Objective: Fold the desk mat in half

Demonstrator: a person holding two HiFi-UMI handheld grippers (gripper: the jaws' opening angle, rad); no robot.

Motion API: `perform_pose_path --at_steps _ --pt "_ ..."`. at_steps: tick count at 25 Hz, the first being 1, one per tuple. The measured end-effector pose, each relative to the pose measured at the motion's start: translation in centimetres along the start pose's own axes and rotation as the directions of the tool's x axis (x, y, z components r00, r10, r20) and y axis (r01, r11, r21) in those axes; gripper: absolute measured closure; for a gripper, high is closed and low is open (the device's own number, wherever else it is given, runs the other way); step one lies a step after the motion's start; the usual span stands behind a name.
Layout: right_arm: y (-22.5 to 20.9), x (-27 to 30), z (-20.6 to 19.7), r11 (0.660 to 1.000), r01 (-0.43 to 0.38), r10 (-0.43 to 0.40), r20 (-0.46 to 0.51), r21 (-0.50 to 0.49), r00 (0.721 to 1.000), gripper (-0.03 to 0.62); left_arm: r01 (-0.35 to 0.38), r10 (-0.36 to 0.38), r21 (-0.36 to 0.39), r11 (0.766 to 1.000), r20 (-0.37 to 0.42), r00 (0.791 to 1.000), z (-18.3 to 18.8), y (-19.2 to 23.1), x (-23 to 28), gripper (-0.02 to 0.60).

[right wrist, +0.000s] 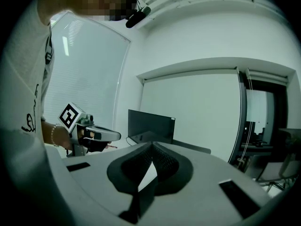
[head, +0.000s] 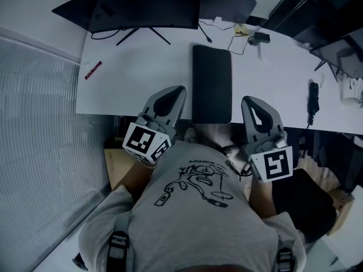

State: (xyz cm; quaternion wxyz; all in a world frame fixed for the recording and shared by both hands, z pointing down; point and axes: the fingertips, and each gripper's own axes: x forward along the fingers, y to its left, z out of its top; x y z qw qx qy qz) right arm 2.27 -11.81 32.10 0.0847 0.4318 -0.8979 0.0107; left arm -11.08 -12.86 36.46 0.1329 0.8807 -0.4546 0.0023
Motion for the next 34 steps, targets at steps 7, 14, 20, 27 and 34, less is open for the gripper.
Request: perform_pose_path --at_steps 7,14,20,27,34 --pt "1.7 0.7 -0.2 1.000 0.002 -0.002 -0.003 0.001 1.000 0.586 -0.006 0.006 0.035 0.999 0.020 1.000 1.0 0.7 -1.6 0.560" --pt "2.7 1.2 -0.3 1.000 0.005 -0.005 -0.012 -0.007 1.000 0.586 -0.002 0.001 0.047 0.999 0.029 1.000 1.5 1.3 -2.3 0.560" --pt "2.8 1.1 -0.1 1.000 0.014 -0.014 -0.013 -0.018 1.000 0.586 0.004 -0.006 0.052 0.999 0.038 0.999 1.7 1.3 -2.4 0.560" --pt "2.7 1.1 -0.2 1.000 0.020 -0.020 -0.022 -0.022 1.000 0.586 0.012 -0.014 0.055 0.998 0.040 0.999 2.2 1.2 -2.0 0.560" --pt "2.4 0.9 0.0 0.999 0.030 -0.030 -0.018 -0.032 0.999 0.586 0.015 -0.018 0.057 0.998 0.039 0.999 2.2 1.0 -2.0 0.560"
